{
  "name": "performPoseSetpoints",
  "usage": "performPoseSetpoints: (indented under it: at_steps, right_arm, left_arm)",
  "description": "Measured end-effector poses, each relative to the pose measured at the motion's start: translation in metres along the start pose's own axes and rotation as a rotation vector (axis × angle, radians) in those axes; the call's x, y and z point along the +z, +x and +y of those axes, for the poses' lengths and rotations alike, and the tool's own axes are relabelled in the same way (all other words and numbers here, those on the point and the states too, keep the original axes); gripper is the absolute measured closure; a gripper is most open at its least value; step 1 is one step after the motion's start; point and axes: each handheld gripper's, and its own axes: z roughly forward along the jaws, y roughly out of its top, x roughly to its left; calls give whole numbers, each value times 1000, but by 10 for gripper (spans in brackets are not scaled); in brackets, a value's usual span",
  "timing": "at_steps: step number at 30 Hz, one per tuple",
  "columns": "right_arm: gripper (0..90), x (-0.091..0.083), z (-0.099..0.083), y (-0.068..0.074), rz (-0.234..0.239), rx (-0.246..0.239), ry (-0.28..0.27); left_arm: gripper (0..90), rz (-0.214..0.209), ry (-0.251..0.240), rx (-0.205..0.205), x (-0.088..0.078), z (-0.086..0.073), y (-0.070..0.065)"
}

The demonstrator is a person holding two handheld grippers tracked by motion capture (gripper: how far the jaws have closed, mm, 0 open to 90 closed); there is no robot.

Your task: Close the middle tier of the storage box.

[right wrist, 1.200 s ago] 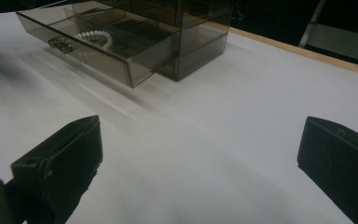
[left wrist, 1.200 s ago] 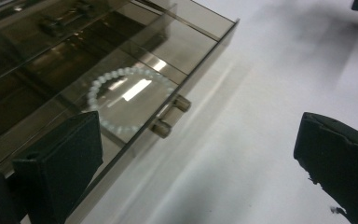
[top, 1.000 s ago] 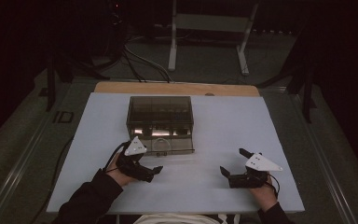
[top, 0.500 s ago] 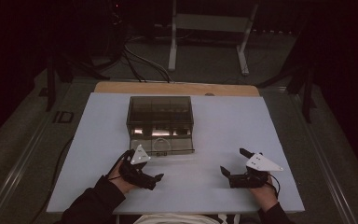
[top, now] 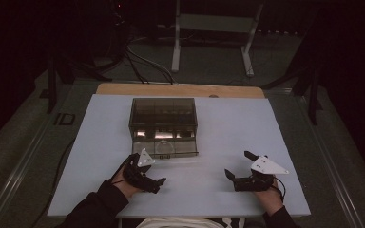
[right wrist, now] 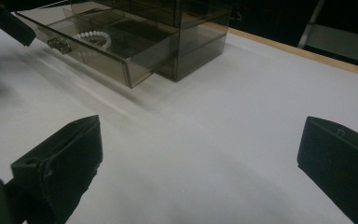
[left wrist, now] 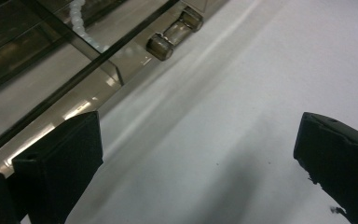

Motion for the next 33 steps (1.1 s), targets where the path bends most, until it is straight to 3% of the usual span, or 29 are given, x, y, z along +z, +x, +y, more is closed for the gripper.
performPoseSetpoints:
  at_steps: [8,12,14,20,21,27,33]
  right_arm:
    - [0,0,0,1,1,-1,1]
    - [0,0,0,0,1,0,0]
    - [0,0,0,0,1,-1,1]
    - [0,0,0,1,1,-1,3]
    - [0,0,0,1,1,-2,2]
    - [0,0,0,0,0,1,0]
    - [0,-1,0,1,-1,0,1]
  left_arm:
    - [32,14,23,4,2,1,-2]
    - [75,15,34,27,5,0,-4]
    - [120,38,27,29,5,-1,-4]
    - [199,33,31,36,5,-1,-3]
    - [267,47,26,40,5,-1,-4]
    - [424,51,20,48,5,0,-5]
    - [455,63,25,61,5,-1,-6]
